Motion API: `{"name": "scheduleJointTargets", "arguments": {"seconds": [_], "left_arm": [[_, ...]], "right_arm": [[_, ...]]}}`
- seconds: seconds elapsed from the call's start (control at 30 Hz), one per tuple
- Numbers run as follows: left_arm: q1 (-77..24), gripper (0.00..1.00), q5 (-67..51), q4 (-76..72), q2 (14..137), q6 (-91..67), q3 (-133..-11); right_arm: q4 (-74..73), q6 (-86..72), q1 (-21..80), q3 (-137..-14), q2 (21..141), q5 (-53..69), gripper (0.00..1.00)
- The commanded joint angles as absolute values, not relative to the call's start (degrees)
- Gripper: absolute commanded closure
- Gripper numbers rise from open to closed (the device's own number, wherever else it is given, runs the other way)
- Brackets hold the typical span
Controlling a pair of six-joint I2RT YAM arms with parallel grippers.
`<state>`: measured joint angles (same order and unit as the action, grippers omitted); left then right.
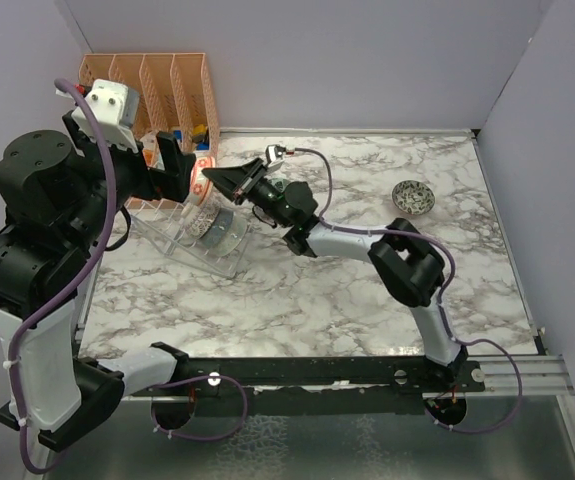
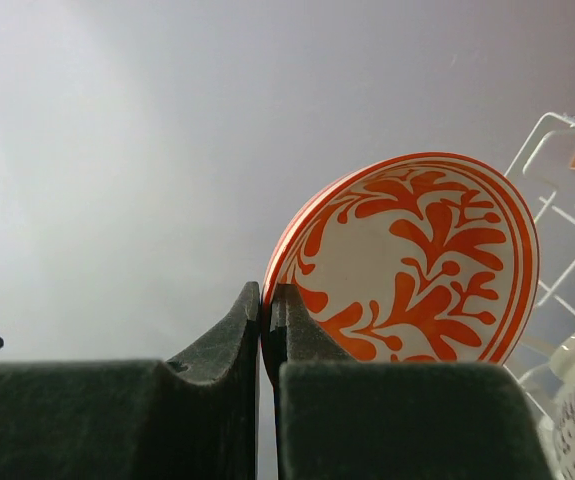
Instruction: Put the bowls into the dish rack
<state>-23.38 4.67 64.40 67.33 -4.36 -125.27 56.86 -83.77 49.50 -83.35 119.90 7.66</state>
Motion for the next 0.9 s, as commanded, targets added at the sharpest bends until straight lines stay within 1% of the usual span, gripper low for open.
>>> {"name": "scheduleJointTargets", "arguments": {"seconds": [0.0,0.17,0.53,0.87], "left_arm": [[-23.65,0.01,3.56,62.93,66.12,-4.67,-125.25],[-23.77,0.01,3.27,62.95,65.37,-4.77,-124.41],[-24.69,0.01,3.41,62.97,65.04,-4.63,-123.55],[-25.23,0.01,4.09,63.27,64.86,-4.24,-123.59]], "right_arm": [[73.46,-93.99,53.42,-89.53,125.3,-1.5,0.99],[74.13,-97.29,55.3,-91.9,128.97,-3.79,0.99],[71.22,-98.62,56.53,-89.75,129.77,-5.67,0.99],[64.65,-100.53,56.58,-90.35,129.93,-5.46,0.99]]}}
